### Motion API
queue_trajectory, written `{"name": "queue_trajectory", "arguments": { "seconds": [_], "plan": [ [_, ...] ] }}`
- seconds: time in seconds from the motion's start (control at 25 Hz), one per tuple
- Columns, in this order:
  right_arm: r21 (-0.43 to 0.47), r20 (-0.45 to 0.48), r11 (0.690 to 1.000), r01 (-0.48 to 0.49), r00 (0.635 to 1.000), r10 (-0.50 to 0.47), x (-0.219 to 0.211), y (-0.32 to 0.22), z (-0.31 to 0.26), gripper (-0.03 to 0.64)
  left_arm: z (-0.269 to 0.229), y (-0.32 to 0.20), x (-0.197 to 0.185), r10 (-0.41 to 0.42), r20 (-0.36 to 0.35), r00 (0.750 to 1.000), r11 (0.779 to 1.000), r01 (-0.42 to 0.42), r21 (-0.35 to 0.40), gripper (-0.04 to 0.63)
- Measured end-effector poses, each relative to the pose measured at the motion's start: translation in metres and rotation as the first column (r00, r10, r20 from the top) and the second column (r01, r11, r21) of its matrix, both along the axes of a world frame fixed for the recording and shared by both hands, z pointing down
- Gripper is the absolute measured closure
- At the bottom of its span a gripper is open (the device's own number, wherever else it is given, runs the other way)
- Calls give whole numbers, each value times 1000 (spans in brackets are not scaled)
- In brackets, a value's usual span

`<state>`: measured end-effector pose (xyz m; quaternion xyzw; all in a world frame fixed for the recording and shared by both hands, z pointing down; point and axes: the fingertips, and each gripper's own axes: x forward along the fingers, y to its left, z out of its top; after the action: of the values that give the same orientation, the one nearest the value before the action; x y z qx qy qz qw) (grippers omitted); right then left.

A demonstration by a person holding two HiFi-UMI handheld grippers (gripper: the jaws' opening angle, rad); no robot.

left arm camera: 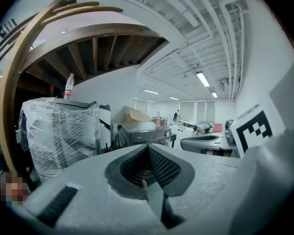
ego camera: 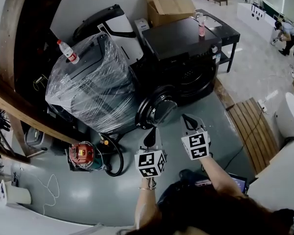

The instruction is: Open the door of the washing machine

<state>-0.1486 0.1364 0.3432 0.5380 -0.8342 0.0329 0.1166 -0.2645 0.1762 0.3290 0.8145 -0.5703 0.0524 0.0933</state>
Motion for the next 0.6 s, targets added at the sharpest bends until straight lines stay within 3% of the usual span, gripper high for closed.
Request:
{"name": "queue_trajectory", "arguments": {
  "seconds": [0.6],
  "plan": [
    [54,-23,998,-43,999,44,10,39,-30,617,-34,29,5,74,-8,997,996,-74,52,583]
  ]
}}
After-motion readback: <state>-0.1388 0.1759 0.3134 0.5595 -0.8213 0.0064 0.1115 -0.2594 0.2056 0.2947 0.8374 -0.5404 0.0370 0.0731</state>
